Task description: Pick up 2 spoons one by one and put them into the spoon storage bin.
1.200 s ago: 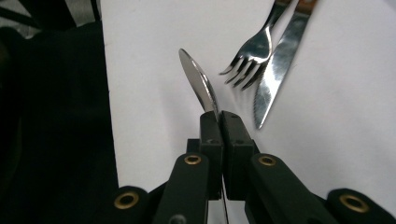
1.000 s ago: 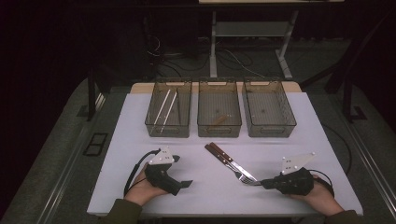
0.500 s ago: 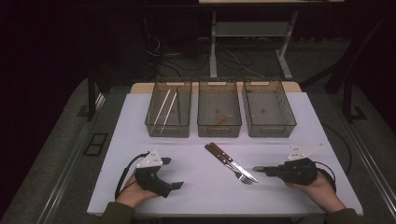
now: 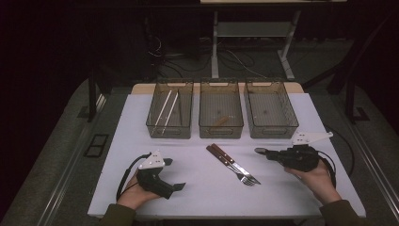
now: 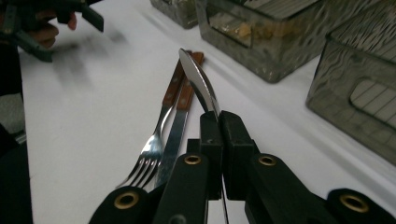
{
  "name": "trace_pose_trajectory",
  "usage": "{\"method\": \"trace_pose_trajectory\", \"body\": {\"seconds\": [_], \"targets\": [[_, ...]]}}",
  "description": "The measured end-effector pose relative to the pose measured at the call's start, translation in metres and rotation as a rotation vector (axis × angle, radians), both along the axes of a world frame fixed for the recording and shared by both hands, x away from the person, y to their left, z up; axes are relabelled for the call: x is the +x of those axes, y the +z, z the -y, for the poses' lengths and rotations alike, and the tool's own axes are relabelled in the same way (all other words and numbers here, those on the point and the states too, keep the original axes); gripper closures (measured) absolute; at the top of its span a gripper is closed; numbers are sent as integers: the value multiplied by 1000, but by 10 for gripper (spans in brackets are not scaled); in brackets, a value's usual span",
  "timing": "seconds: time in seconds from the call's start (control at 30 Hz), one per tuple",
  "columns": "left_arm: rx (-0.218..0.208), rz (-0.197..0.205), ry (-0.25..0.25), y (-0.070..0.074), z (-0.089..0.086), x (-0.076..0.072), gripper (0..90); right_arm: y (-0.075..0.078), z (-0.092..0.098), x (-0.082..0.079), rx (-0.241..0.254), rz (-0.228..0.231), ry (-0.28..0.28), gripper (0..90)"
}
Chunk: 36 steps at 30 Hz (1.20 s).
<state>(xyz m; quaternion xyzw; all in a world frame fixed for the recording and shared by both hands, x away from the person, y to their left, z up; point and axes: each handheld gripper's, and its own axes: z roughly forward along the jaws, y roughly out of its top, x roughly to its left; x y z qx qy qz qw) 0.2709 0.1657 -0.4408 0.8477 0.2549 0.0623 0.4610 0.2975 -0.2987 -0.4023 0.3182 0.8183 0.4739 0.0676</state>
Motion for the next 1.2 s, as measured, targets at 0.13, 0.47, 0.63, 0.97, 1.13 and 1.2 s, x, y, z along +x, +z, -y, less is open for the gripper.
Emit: {"method": "trace_pose_trajectory", "body": {"seconds": [0.13,0.47,0.63,0.97,1.13,1.2], "targets": [[22,3,4,-1,1,0,0,3,-4,7,14,13,-25,881],[21,-6,2,-1,3,-1,0,13,-17,23,43,47,-58,881],[19,-7,-1,-1,4,-1,0,16,-27,34,62,57,-75,881],[13,-7,-3,0,5,-1,0,21,-50,62,127,59,-104,880],[13,-8,-8,0,6,-1,0,27,-65,77,146,61,-114,881],[11,-8,-11,0,7,-1,0,30,-70,83,151,64,-116,880]]}}
